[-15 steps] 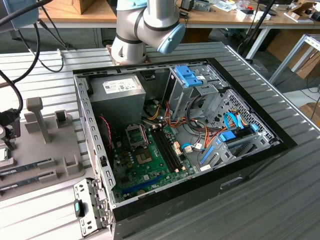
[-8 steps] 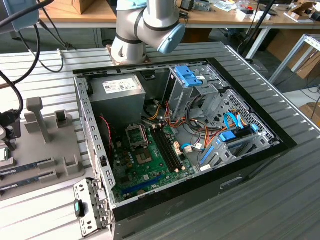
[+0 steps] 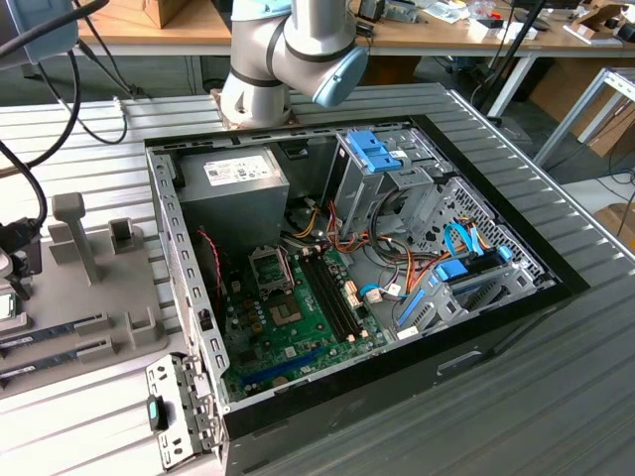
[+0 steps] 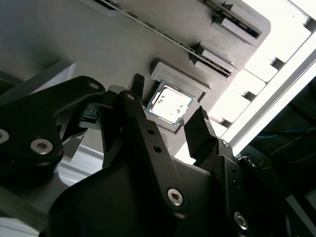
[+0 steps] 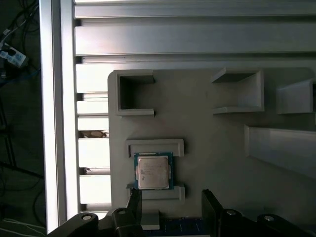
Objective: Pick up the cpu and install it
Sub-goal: 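Pick up the cpu and move it towards the insertion slot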
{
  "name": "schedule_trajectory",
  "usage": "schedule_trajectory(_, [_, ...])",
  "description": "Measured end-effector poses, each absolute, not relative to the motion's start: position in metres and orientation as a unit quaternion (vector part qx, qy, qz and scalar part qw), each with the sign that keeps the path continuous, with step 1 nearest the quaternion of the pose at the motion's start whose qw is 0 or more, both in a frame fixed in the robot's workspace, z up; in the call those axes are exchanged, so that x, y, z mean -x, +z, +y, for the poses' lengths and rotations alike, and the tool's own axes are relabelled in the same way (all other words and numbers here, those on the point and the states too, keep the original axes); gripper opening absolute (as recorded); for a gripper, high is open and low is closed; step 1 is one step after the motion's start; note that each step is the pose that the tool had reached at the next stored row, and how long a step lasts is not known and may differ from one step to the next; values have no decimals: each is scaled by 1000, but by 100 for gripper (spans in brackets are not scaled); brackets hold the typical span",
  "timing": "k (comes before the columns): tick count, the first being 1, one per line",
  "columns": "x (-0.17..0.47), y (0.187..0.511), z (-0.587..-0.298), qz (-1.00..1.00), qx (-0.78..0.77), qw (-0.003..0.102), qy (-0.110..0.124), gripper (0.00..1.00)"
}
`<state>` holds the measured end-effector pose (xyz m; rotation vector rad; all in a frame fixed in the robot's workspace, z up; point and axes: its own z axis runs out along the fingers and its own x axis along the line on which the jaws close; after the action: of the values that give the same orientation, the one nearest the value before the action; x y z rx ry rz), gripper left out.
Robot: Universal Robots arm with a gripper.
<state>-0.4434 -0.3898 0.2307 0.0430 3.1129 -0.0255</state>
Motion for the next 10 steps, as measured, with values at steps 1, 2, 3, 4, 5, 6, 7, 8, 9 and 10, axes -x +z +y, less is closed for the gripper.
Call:
schedule_trajectory(1, [443, 230, -390, 1000, -14, 14, -8, 60])
schedule_trajectory(2, [443, 229, -390, 1000, -14, 14, -8, 60])
schedule_trajectory(3, [443, 229, -390, 1000, -13, 14, -8, 60])
schedule_trajectory(4, [443, 228, -390, 1000, -13, 14, -8, 60])
schedule_trajectory(5, [443, 227, -390, 1000, -13, 14, -8, 60])
schedule_trajectory(6, [443, 226, -390, 1000, -13, 14, -8, 60])
schedule_trajectory(7, [443, 225, -390, 1000, -13, 14, -8, 60])
schedule_trajectory(8, [444, 224, -389, 1000, -13, 14, -8, 60])
schedule_trajectory(9, [444, 223, -388, 1000, -13, 14, -8, 60])
schedule_trajectory(10, [444, 223, -388, 1000, -13, 14, -8, 60])
